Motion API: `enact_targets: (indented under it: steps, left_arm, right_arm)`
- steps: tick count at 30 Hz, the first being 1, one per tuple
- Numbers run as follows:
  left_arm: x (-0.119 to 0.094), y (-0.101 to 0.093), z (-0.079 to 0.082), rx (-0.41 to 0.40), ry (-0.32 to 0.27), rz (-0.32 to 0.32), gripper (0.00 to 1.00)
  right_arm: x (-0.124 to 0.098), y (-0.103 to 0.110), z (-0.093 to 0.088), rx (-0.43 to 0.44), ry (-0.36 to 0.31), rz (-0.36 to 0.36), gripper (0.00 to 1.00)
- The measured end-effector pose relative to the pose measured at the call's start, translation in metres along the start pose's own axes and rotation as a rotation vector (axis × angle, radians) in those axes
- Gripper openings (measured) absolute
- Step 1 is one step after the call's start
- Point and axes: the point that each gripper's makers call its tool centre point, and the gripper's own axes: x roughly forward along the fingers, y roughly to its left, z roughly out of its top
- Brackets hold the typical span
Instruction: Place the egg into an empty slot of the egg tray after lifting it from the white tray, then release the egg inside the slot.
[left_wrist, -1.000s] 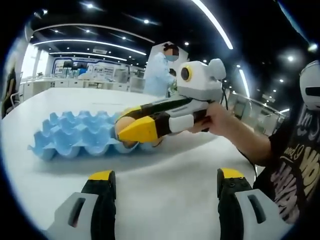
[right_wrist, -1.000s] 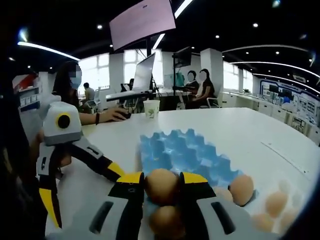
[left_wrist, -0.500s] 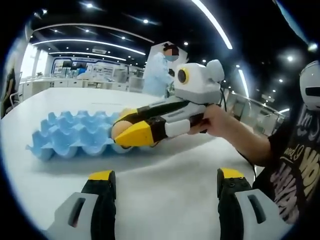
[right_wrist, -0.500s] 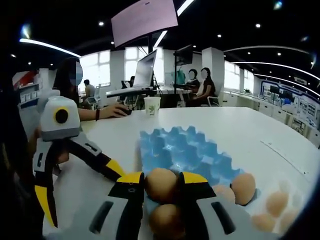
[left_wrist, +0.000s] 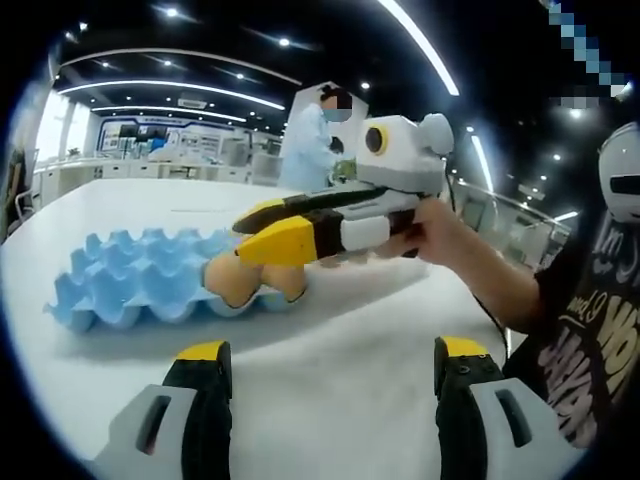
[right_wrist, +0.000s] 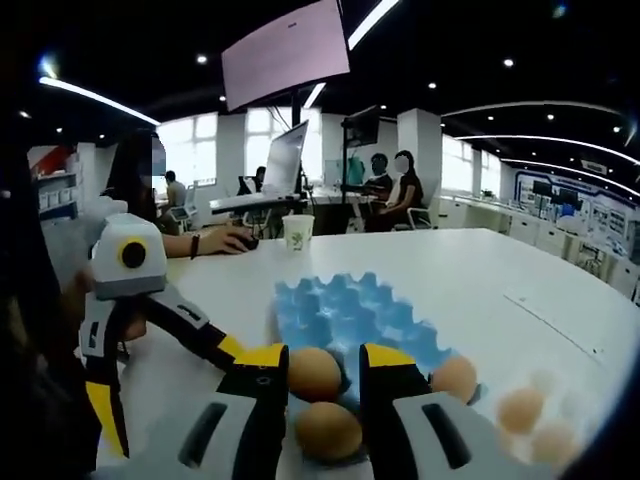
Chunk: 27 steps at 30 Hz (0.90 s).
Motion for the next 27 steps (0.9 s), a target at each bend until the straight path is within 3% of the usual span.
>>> enact_targets:
  steps: [11, 27]
  left_arm:
    - [0.012, -0.011, 0.003, 0.016, 0.010, -0.031, 0.85]
    - [0.015, -0.017, 0.003, 0.032, 0.015, -0.035, 0.86]
  right_arm:
    - [-0.041, -0.021, -0.004, 0.008, -0.016, -0.079, 0.29]
    - [-0.074, -0.038, -0.018, 0.024, -0.002, -0.154, 0.34]
